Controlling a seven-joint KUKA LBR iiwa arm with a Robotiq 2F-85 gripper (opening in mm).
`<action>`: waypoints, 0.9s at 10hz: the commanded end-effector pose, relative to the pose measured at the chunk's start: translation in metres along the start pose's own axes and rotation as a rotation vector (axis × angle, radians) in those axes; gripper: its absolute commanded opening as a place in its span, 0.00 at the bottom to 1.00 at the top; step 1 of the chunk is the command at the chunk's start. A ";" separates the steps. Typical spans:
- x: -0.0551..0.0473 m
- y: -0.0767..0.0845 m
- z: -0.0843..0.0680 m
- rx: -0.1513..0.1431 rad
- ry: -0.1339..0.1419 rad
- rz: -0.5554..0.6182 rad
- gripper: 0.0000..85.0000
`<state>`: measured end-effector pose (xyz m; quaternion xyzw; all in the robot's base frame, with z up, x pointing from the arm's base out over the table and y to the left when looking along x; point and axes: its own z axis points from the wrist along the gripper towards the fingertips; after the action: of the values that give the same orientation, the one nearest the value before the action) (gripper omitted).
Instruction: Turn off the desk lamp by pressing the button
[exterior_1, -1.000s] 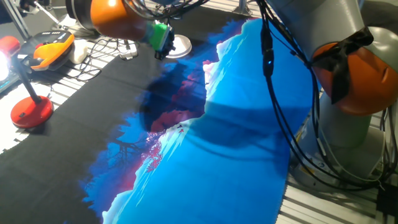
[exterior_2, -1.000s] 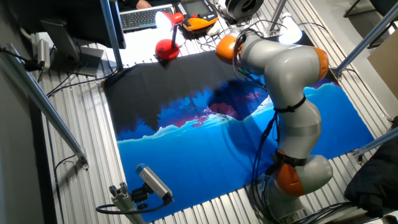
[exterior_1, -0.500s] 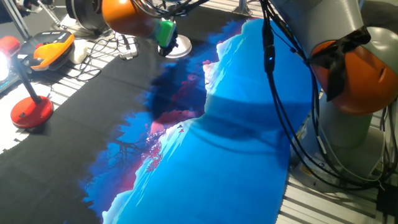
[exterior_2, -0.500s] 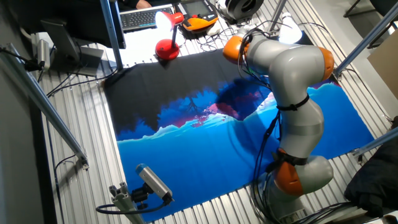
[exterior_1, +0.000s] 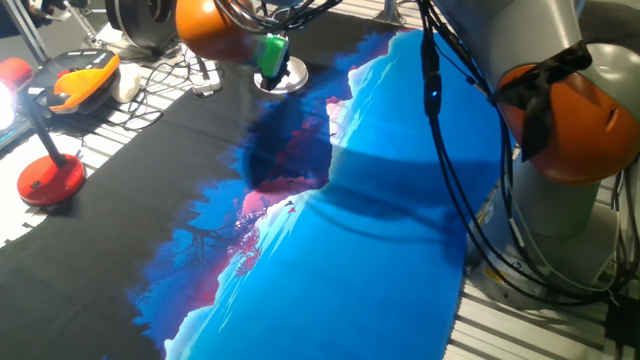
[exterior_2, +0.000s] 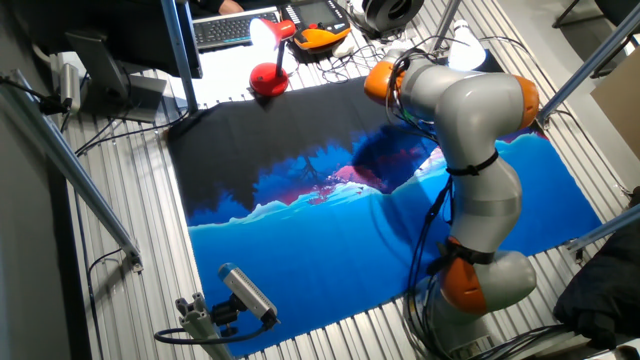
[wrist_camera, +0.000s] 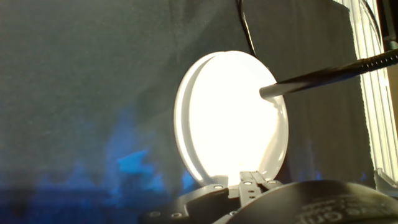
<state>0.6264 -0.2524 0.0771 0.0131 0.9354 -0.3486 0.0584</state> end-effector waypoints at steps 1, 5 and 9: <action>-0.001 -0.002 0.002 -0.004 -0.002 -0.002 0.00; -0.001 -0.002 0.010 -0.009 -0.011 0.000 0.00; -0.004 -0.002 0.019 -0.021 -0.020 0.000 0.00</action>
<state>0.6325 -0.2664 0.0654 0.0089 0.9383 -0.3390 0.0679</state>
